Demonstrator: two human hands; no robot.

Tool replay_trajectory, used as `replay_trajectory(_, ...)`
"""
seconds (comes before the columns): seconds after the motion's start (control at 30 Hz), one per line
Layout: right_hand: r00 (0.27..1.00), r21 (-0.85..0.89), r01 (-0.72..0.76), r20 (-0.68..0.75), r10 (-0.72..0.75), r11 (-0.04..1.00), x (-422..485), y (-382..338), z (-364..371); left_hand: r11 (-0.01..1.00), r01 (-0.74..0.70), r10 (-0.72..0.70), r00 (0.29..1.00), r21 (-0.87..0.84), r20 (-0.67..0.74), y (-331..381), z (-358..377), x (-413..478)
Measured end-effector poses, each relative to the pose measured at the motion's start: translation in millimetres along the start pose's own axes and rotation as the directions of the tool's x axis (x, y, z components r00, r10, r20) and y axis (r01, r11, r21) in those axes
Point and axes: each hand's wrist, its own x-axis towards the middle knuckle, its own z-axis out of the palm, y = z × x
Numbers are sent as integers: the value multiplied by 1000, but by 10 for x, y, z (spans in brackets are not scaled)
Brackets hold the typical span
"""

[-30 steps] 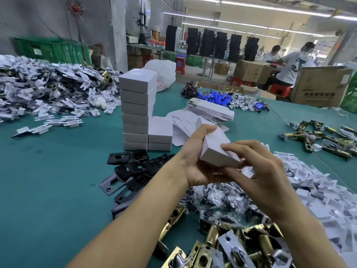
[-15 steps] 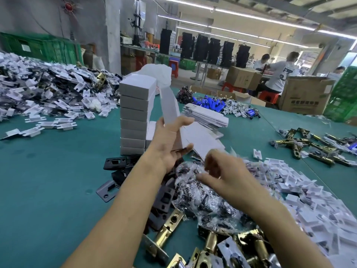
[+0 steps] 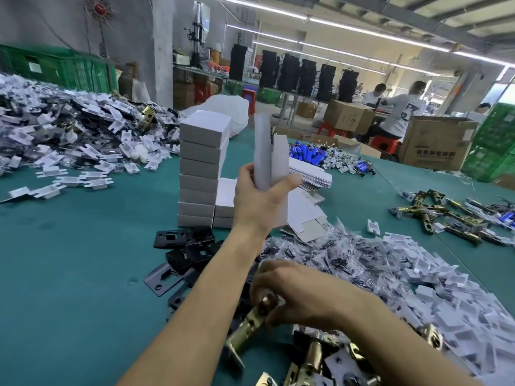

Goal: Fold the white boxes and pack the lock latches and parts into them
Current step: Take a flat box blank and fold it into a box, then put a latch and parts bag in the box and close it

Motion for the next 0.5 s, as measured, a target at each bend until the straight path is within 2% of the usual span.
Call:
replay_trajectory(0.13,964,266,-142,-180,194,953,-174,211,-232,988,-148,152,984,49,-90,-11,-3,-2)
replay_trajectory(0.2,887,444,-147,-337,317,884,-323,341,-328,973,-212,221,970,87,-106,-34,-16,-9)
replay_trajectory(0.27,750,620,-69,-485,450,782,-489,441,-363,961,-214,228,972,177,-61,-78,-24,-6)
replay_trajectory(0.33,576,703,8,-585,571,712,-625,515,-348,940,-186,186,982,287,29,-143,-9,-19)
replay_trajectory(0.43,307,773,182,-631,712,607,-770,566,-323,875,-222,141,967,429,213,-237,21,-62)
replay_trajectory(0.5,169,752,295,-648,743,589,-847,538,-331,893,-204,57,936,401,347,-293,21,-93)
